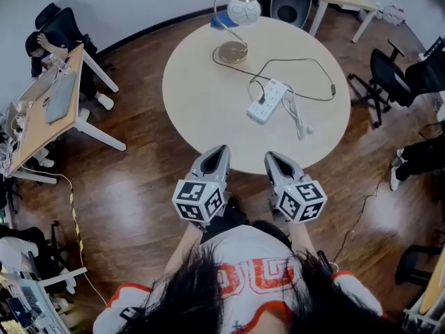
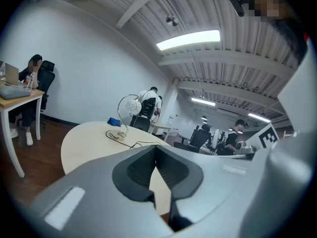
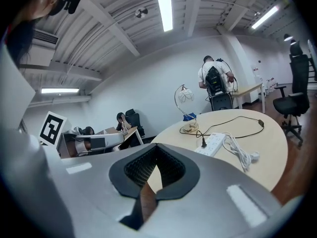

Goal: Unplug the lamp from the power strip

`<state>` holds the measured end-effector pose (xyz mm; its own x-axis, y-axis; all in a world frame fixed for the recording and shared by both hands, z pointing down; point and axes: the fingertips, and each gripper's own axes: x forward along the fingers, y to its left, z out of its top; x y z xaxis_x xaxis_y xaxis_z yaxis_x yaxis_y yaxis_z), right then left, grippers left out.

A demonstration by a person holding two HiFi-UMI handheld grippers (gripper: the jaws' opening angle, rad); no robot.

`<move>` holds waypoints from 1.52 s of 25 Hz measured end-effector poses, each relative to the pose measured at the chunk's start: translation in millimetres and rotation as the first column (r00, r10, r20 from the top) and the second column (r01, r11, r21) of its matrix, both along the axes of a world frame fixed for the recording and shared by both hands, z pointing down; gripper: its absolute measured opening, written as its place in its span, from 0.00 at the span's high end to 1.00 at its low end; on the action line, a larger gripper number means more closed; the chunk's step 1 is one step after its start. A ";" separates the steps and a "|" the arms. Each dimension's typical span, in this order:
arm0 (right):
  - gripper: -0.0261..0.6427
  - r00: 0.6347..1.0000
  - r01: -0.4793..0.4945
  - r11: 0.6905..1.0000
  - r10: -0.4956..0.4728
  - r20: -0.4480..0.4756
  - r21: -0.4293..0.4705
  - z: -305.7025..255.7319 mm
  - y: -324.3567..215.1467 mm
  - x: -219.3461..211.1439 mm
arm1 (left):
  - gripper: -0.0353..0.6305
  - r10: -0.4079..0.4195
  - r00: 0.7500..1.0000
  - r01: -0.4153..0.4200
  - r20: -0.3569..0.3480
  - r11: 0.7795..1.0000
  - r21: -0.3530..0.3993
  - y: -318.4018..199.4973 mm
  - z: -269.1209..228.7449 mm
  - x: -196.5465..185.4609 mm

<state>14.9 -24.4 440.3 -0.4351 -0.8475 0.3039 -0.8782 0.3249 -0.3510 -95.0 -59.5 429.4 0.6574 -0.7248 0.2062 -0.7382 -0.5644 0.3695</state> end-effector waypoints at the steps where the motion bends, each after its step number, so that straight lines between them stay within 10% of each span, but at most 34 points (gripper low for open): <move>1: 0.96 1.000 -0.004 1.000 0.004 -0.004 0.001 -1.5 -2.9 -1.7 | 0.95 0.005 1.000 -0.005 -0.002 1.000 0.003 -5.5 -0.3 -0.8; 16: 0.96 0.996 -0.084 0.996 0.084 -0.012 -0.039 6.3 -30.2 26.3 | 0.95 0.060 0.998 -0.060 -0.008 0.997 -0.053 -46.1 9.7 20.5; 28: 0.96 0.999 0.027 0.998 -0.028 -0.027 -0.059 17.9 -91.7 54.1 | 0.95 0.059 0.997 -0.068 -0.058 0.982 -0.176 -86.6 74.5 61.1; 38: 0.96 0.982 0.125 0.988 -0.136 -0.134 -0.089 51.2 -137.8 74.6 | 0.95 0.160 0.985 -0.147 0.069 0.976 -0.161 -115.5 130.2 111.5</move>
